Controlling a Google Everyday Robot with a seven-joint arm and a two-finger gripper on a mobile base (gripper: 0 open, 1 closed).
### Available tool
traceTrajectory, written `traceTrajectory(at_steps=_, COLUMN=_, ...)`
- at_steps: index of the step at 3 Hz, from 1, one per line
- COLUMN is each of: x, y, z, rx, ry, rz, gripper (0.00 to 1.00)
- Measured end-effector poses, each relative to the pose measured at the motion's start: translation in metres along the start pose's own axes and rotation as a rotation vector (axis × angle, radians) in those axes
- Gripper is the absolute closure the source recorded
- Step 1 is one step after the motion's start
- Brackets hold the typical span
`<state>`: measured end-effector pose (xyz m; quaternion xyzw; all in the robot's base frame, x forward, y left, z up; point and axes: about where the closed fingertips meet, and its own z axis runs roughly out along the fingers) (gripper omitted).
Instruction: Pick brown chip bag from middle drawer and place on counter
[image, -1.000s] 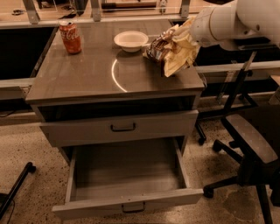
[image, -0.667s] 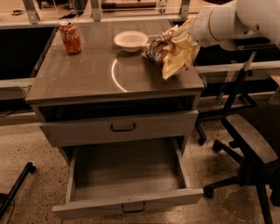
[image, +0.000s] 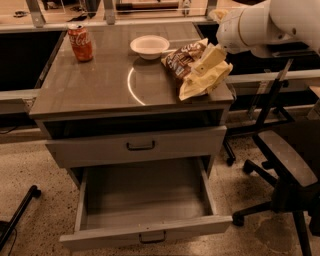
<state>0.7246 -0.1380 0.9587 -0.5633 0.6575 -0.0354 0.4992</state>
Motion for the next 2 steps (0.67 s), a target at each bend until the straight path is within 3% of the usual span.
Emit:
traceTrajectory(at_steps=1, x=-0.011, y=-0.012, z=-0.022, rx=0.015, ry=0.022, rz=-0.036, gripper=0.0)
traceTrajectory(at_steps=2, x=-0.026, y=-0.03, z=-0.062, rx=0.077, ry=0.051, rz=-0.088, gripper=0.0)
